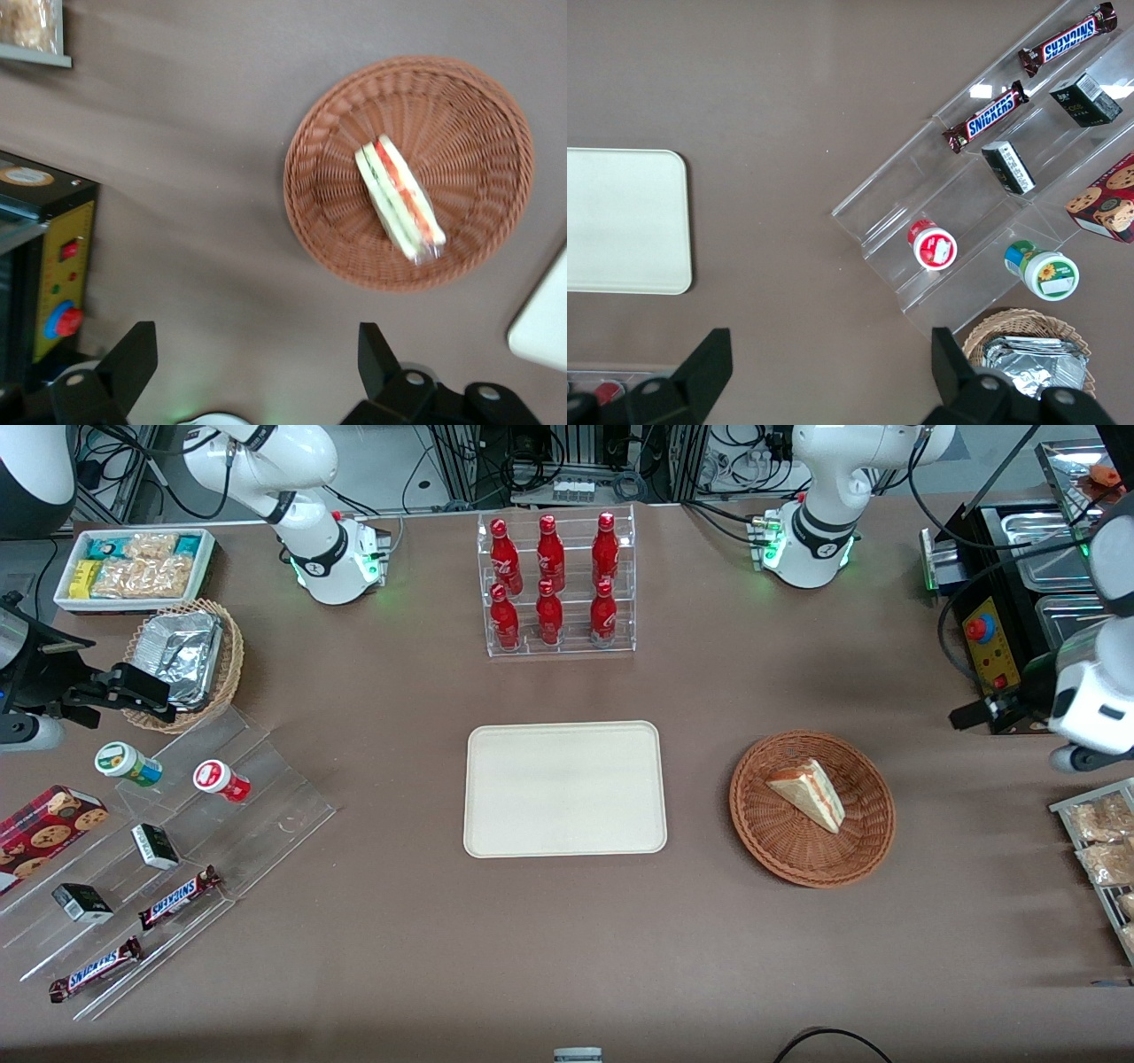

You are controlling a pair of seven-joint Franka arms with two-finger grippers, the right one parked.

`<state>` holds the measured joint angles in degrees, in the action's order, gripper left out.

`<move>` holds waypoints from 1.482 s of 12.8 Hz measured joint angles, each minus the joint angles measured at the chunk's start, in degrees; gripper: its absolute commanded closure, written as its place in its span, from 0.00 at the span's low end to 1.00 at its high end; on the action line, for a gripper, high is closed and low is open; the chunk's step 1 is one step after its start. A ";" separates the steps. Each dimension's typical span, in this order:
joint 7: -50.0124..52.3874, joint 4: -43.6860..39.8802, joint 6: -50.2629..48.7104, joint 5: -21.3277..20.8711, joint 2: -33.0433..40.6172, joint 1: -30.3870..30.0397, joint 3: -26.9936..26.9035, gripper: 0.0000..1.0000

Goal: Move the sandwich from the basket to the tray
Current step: 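Move the open left gripper down over the sandwich in the basket, then close the left gripper on the wrapped sandwich's crust edge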

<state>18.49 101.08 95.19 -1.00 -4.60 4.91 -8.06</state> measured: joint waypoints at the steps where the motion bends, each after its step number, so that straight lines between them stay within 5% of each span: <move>1: 2.44 1.76 2.32 0.00 -0.20 0.00 0.00 0.00; 10: 28.12 5.01 18.44 0.03 -12.00 4.87 0.92 0.00; 19: 40.21 10.98 29.43 0.15 -12.94 8.83 1.09 0.00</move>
<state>58.70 112.06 124.62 -0.85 -17.54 13.74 -6.97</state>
